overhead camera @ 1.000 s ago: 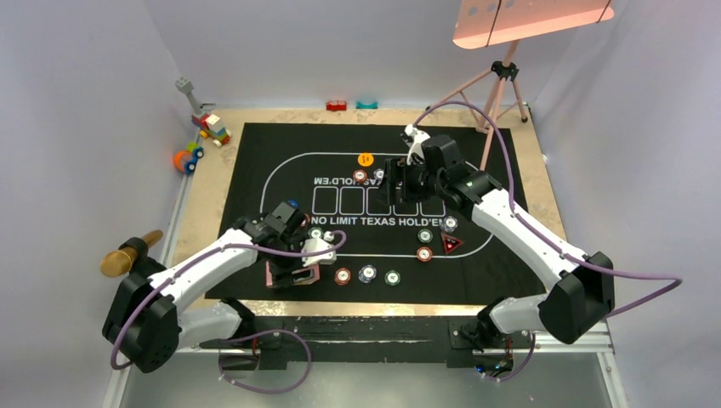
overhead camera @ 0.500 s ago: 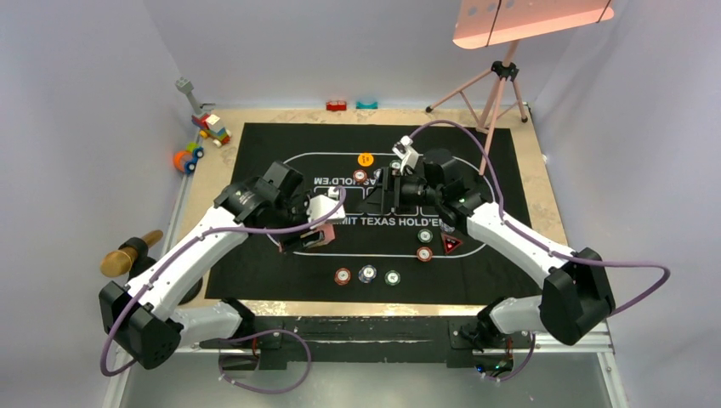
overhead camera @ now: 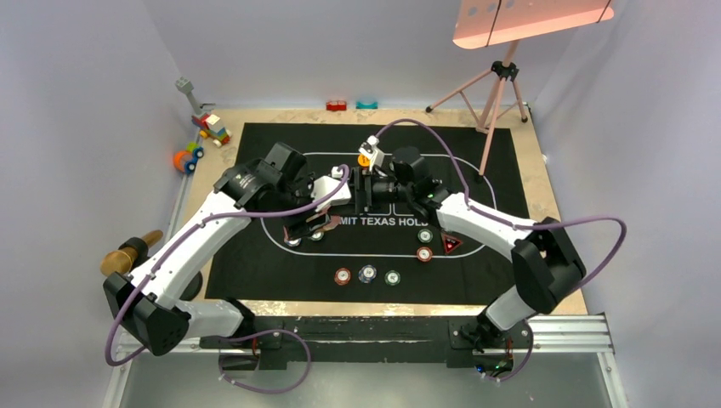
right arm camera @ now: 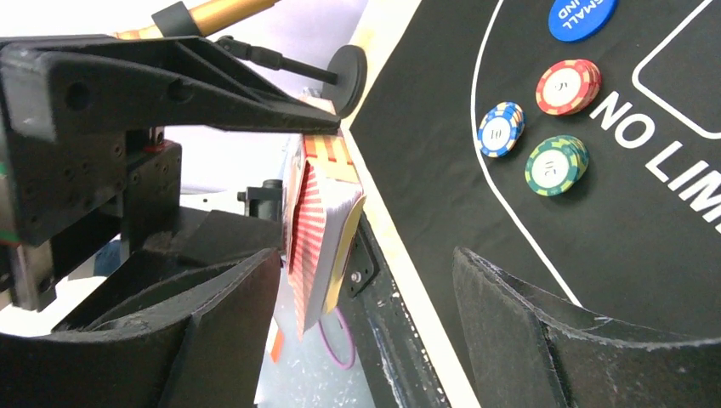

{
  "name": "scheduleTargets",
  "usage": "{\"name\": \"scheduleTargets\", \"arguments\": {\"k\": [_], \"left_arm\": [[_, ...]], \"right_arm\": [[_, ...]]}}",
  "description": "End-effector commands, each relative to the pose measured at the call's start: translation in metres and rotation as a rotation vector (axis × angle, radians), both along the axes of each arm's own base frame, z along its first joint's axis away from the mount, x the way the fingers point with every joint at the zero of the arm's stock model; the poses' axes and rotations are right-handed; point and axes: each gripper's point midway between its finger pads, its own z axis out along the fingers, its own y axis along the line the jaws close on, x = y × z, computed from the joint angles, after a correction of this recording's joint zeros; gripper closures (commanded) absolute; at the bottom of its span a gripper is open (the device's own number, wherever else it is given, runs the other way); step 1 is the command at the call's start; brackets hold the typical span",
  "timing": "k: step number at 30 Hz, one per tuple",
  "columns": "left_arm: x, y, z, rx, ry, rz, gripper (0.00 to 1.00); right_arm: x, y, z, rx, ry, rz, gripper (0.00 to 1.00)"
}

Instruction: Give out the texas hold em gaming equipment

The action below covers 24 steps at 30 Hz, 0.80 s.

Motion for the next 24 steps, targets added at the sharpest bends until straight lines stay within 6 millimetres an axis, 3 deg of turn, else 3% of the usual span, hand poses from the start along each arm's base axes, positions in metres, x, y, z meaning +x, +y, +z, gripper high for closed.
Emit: {"name": "scheduleTargets", "arguments": {"k": [1, 8, 14, 18, 24], "left_arm": [[0.007, -0.004, 0.019, -0.031, -0.030, 0.026, 1.00], [0.014, -0.005, 0.022, -0.024, -0.043, 0.037, 1.00], [0.027, -0.005, 0.023, -0.018, -0.075, 0.069, 1.00], [0.035, -0.006, 0.023, -0.006, -0.079, 0.085, 1.00], [0.047, -0.009, 0.023, -0.003, -0.101, 0.117, 1.00]], "right_arm": [[0.003, 0.019, 0.040, 0.106, -0.075, 0.054, 0.21], [0.007, 0.030, 0.034, 0.122, -0.045, 0.069, 0.23], [0.010, 0.041, 0.025, 0.116, -0.003, 0.084, 0.31], [0.013, 0.045, 0.024, 0.127, 0.013, 0.078, 0.39], [0.011, 0.049, 0.023, 0.160, 0.042, 0.103, 0.61]]}}
